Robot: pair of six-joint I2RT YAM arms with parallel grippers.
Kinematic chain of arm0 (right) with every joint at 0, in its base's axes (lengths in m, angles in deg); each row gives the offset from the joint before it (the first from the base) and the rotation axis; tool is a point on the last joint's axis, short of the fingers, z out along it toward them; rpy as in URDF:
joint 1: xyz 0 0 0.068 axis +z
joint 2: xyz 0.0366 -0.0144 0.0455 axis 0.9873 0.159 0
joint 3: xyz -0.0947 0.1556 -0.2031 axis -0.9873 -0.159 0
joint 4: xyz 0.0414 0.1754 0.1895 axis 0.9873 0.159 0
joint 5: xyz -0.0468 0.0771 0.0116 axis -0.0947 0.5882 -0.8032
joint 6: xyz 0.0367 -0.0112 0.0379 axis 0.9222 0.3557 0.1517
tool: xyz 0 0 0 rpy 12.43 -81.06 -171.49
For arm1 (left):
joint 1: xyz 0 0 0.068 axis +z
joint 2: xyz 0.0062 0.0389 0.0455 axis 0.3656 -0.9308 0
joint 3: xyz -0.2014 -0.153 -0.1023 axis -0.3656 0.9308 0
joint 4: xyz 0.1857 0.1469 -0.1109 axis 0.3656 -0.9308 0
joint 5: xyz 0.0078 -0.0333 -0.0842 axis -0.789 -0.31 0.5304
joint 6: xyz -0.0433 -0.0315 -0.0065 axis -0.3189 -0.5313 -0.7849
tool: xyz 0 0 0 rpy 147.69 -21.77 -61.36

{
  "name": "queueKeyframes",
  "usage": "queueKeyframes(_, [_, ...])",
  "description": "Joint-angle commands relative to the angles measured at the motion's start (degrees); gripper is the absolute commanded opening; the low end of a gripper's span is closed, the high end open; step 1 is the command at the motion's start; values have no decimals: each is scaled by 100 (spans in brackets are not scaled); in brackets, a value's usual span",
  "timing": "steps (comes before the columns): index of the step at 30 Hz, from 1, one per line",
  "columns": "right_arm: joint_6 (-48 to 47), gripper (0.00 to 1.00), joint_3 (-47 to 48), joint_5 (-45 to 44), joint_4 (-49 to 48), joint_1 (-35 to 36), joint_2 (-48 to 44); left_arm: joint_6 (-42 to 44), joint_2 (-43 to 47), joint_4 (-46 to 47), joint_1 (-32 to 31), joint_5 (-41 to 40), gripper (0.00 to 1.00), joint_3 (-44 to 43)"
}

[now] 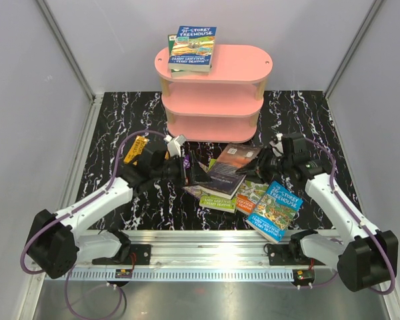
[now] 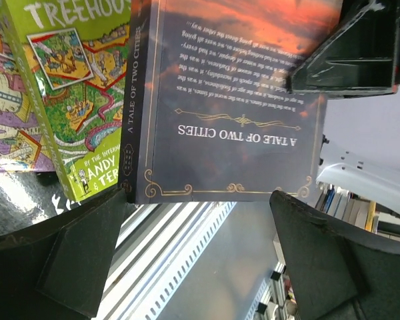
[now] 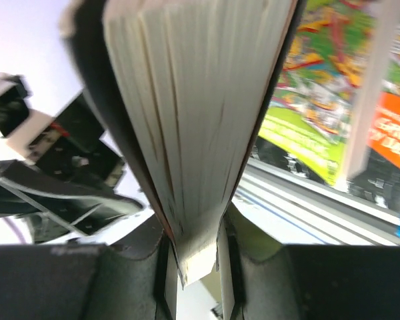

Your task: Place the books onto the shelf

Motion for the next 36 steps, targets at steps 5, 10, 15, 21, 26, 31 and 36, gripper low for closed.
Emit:
queueKeyframes(5, [1518, 0, 236, 720, -1954, 25, -196, -671, 33, -408, -55, -698, 98, -428])
queueKeyframes(10, [2602, 0, -371, 755, -3530, 25, -276, -1356, -63, -654, -55, -936, 98, -709])
queueKeyframes(15, [2656, 0, -310, 632, -3620, 25, -328, -1516, -73, -698, -73, -935, 98, -886])
queueKeyframes(21, [3182, 0, -669, 746, -4330, 25, -302, -1875, 157, -400, -3, -1190, 97, -578])
queueKeyframes(26, [4323, 0, -1136, 641, -5962, 25, -171, -2315, 52, -74, 6, -1436, 88, -630])
queueKeyframes(31, [4835, 0, -1145, 518, -6703, 25, 14, -2456, -116, -250, 6, -2025, 71, -877])
queueKeyframes(36, [5055, 0, -979, 518, -6836, 25, 128, -2789, -203, -206, 6, -2473, 51, -964])
